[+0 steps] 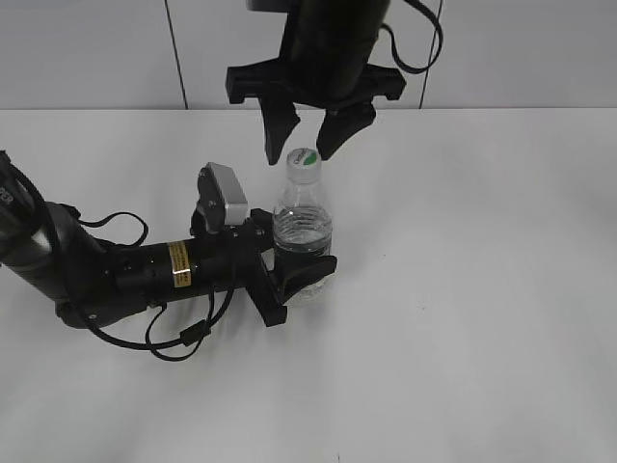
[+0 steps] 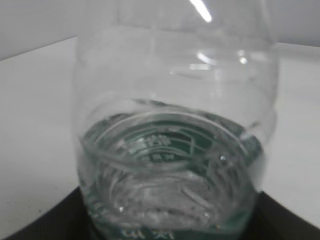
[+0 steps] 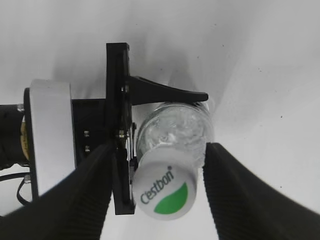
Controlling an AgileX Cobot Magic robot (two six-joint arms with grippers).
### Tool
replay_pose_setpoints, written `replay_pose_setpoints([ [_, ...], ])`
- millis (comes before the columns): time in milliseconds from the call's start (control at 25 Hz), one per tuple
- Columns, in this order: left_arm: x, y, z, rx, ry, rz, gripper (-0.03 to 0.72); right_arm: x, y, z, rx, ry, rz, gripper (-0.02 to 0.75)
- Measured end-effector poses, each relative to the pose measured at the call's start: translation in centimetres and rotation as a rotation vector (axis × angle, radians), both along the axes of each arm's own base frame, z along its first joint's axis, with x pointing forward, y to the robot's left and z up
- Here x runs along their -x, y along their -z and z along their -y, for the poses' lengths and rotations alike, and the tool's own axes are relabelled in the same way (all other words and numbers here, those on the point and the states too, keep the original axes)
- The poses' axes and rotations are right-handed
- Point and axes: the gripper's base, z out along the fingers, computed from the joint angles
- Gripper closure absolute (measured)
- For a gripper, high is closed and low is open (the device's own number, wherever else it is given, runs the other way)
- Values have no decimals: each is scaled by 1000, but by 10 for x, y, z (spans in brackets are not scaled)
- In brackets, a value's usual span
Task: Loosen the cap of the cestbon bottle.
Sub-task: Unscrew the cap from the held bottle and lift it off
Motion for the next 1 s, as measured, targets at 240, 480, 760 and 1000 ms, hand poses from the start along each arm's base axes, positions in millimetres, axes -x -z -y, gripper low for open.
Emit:
replay_pose_setpoints([
  [240, 0, 0, 0, 0, 1, 0, 279, 0, 0, 0, 1, -24, 4, 299],
  [480, 0, 0, 0, -1, 2, 0, 279, 4, 13, 1, 17, -35, -39, 298],
  [760, 0, 0, 0, -1, 3, 0, 279, 6, 4, 5, 31, -42, -5, 298],
  [1000, 0, 0, 0, 0, 5, 1, 279, 7, -4, 7, 25, -44, 13, 298],
])
